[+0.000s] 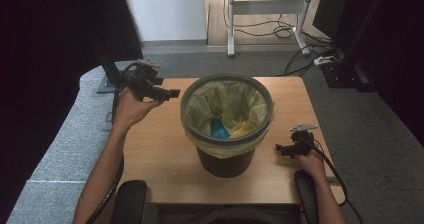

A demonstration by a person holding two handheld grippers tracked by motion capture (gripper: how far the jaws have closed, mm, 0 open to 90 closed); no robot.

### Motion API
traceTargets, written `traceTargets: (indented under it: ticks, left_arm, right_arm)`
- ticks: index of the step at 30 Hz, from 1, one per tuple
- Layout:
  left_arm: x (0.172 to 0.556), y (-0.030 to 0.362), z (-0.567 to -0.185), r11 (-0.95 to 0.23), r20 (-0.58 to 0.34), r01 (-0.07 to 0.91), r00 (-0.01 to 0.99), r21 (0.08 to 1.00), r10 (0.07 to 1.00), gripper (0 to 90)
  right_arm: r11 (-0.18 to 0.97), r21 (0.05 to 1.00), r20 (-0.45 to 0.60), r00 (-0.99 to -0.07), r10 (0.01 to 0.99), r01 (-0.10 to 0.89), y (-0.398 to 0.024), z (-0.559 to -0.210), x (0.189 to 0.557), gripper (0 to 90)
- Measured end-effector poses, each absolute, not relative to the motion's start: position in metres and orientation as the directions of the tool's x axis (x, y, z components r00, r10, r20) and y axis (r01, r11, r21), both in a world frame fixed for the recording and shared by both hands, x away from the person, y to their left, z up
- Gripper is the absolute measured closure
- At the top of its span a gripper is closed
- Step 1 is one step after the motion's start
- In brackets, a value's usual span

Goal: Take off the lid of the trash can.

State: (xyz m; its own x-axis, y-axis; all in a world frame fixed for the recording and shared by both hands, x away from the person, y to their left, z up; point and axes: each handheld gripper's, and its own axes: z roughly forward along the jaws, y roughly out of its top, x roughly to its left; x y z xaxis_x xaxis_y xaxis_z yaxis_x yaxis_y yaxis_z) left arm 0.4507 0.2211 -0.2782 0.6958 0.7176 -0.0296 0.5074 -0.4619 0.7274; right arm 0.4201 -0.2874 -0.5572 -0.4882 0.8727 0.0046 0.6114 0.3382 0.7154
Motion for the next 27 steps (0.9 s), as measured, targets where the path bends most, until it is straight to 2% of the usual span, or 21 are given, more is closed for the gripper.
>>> traceTargets:
  ticks: [9,18,22,27]
  left_arm:
    - [0.452,0.202,-0.265,-0.474,-0.027,0.488,0.717,0.733,0.697,16.7]
    - [0.460,0.177,-0.268,-0.497,-0.019,0.498,0.720,0.711,0.694,20.8]
    - [0.463,0.167,-0.273,-0.512,0.012,0.509,0.700,0.692,0.714,27.6]
    - [0.465,0.160,-0.278,-0.519,0.006,0.519,0.703,0.679,0.711,36.6]
  right_arm:
    - [0.338,0.715,0.005,-0.488,0.873,0.612,-0.287,-0.557,0.420,0.0]
    - [0.339,0.715,0.005,-0.489,0.872,0.611,-0.287,-0.557,0.420,0.0]
    - [0.340,0.715,0.006,-0.492,0.871,0.611,-0.287,-0.557,0.419,0.0]
    - [0.341,0.715,0.006,-0.494,0.870,0.610,-0.287,-0.557,0.419,0.0]
